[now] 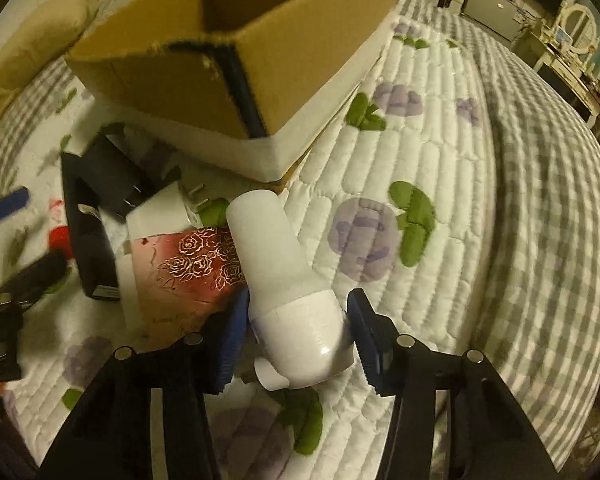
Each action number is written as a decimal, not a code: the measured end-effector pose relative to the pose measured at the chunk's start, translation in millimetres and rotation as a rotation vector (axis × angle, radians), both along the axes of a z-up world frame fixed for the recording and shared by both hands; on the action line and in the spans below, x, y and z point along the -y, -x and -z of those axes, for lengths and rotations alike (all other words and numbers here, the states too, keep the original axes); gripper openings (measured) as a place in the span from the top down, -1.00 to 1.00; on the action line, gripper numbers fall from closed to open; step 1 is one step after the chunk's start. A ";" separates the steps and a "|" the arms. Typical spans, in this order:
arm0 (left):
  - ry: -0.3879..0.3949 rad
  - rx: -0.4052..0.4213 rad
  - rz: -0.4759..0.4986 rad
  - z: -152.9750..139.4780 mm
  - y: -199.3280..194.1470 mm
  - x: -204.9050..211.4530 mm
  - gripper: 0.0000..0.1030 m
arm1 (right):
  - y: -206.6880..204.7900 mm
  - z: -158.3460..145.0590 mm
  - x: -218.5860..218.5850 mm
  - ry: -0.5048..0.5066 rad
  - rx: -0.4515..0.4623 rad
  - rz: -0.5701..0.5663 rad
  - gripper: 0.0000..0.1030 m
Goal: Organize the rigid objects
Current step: 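Grasp the white cylindrical bottle with the right gripper while the left gripper grasps the black remote, then lift the bottle with the right gripper while the left gripper carries the remote over the box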
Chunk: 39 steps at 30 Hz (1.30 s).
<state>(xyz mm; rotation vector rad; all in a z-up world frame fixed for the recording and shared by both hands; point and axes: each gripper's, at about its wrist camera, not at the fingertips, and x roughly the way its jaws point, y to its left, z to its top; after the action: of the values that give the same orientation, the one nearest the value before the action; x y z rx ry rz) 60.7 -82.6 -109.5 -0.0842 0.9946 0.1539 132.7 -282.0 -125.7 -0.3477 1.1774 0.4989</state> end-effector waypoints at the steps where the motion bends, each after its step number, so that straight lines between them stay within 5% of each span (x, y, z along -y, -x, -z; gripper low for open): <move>1: 0.011 -0.022 -0.019 5.0 -3.7 0.3 -0.60 | 0.6 -5.2 4.9 -0.009 0.008 0.005 0.03; 12: -0.009 -0.087 -0.069 26.1 -30.1 20.6 -0.24 | 11.7 -21.6 24.2 -0.037 0.044 0.027 0.03; 16: 0.041 -0.081 -0.036 20.6 -15.6 8.7 0.12 | 22.6 -24.4 9.7 -0.045 0.063 0.008 0.03; 22: 0.158 -0.096 0.003 4.6 8.9 -9.1 0.37 | 25.4 -26.0 1.2 -0.052 0.064 0.004 0.03; 29: 0.191 -0.135 -0.035 16.9 -16.1 -10.5 0.24 | 27.0 -32.2 -4.7 -0.055 0.080 0.001 0.03; 32: 0.111 -0.186 -0.021 33.9 -32.0 0.5 0.14 | 27.4 -32.0 -7.4 -0.058 0.076 -0.002 0.03; 39: 0.136 -0.126 0.008 10.5 -9.9 5.8 0.38 | 28.2 -33.4 -9.4 -0.068 0.087 -0.012 0.03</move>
<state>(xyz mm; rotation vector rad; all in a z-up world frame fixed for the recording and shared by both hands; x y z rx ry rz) 70.6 -88.4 -120.1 -0.1971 1.1310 0.0846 104.5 -272.6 -92.3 -0.3152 1.0727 0.5281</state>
